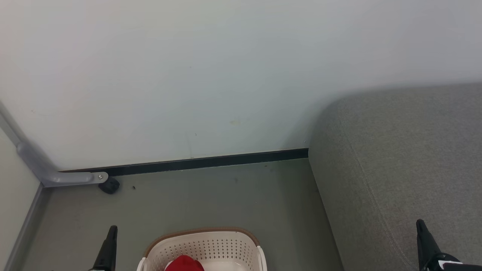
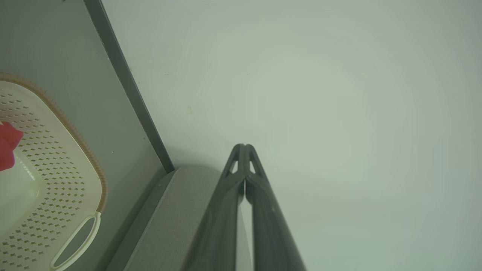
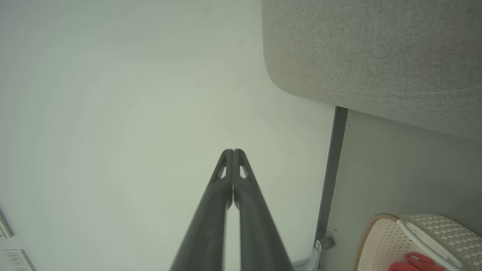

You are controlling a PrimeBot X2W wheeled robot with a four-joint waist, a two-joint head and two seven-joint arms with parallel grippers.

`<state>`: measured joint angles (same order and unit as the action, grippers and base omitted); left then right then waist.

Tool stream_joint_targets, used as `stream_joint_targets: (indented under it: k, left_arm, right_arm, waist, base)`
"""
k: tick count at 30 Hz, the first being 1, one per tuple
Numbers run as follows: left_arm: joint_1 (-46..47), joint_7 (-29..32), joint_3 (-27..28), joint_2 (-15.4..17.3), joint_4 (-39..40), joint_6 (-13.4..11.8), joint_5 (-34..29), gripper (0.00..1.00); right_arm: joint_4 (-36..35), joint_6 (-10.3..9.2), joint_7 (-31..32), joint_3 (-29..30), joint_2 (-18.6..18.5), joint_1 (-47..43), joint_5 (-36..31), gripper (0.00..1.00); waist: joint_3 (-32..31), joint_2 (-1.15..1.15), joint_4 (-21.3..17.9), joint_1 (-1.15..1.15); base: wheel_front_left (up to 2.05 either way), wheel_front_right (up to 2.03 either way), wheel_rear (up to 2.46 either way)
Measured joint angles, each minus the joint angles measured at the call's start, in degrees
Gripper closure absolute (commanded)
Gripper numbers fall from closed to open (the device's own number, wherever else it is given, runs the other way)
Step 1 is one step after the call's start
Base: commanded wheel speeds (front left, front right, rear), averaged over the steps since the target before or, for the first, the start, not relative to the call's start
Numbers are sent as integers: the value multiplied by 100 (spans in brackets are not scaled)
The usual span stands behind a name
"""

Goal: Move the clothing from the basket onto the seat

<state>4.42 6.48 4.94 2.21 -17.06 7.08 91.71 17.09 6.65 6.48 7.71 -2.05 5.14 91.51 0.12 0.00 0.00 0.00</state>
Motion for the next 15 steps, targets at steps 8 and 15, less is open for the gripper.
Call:
stream_joint_targets:
  k: [8,15]
  left_arm:
    - [0,0,0,0,0,0,0,100]
    - [0,0,0,0,0,0,0,100]
  right_arm:
    - [0,0,0,0,0,0,0,100]
    - [0,0,0,0,0,0,0,100]
  waist:
    - [0,0,0,0]
    - [0,0,0,0]
  base:
    - [0,0,0]
    - [0,0,0]
